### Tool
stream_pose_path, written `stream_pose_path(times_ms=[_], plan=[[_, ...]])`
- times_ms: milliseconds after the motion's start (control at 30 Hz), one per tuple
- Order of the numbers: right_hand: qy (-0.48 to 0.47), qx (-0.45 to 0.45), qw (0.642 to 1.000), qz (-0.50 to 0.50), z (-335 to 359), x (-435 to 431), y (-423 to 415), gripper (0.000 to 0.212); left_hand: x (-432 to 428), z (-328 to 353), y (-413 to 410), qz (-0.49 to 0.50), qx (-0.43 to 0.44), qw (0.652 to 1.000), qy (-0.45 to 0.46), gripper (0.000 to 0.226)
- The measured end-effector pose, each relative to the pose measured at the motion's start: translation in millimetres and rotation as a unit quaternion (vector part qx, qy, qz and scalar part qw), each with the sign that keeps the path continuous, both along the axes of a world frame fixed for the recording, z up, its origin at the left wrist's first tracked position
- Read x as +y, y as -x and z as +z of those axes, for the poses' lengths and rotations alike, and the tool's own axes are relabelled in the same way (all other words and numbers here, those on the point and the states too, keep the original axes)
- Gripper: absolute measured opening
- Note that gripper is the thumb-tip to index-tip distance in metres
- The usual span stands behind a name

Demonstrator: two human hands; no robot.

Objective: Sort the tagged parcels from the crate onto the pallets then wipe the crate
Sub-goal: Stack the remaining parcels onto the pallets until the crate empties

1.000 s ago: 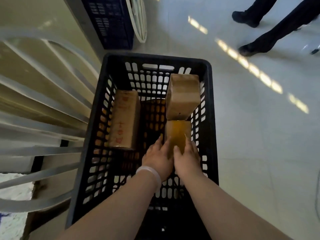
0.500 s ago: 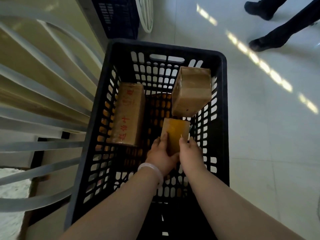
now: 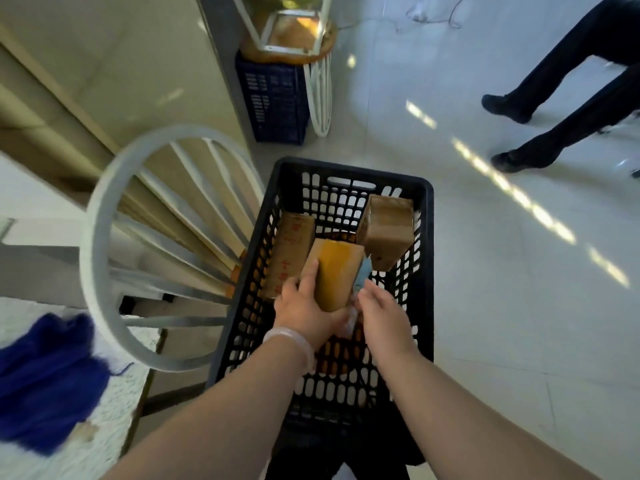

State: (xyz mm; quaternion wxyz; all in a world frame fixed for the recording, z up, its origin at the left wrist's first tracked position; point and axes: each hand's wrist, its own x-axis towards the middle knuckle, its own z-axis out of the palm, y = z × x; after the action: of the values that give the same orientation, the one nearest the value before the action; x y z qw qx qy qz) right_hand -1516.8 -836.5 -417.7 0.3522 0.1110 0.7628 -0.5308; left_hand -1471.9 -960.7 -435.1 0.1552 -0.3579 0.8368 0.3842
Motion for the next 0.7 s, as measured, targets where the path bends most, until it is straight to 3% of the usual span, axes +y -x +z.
stream_pose_path(times_ms=[133, 267, 333, 467, 567, 700], plan=[[-0.043, 0.078, 0.994, 0.058, 36, 13, 12, 0.056, -7, 46, -6, 0.062, 0.045, 0.982, -0.171, 0.099], [-0.003, 0.084, 0.993, 0.088, 74, 21, 18, 0.072, -2, 90, -12, 0.120, 0.095, 0.947, -0.281, 0.085], [0.016, 0.088, 0.991, 0.102, 90, 23, 18, 0.075, 4, 106, -13, 0.122, 0.104, 0.949, -0.271, 0.086], [0.008, 0.140, 0.982, 0.129, 116, 24, 15, 0.078, 11, 132, -14, 0.079, 0.113, 0.979, -0.150, 0.104], [0.000, 0.165, 0.977, 0.134, 135, 28, 15, 0.084, 9, 152, -16, 0.096, 0.157, 0.966, -0.181, 0.099], [-0.026, 0.201, 0.972, 0.118, 155, 41, 31, 0.084, 1, 178, -21, 0.068, 0.166, 0.955, -0.236, 0.072]])
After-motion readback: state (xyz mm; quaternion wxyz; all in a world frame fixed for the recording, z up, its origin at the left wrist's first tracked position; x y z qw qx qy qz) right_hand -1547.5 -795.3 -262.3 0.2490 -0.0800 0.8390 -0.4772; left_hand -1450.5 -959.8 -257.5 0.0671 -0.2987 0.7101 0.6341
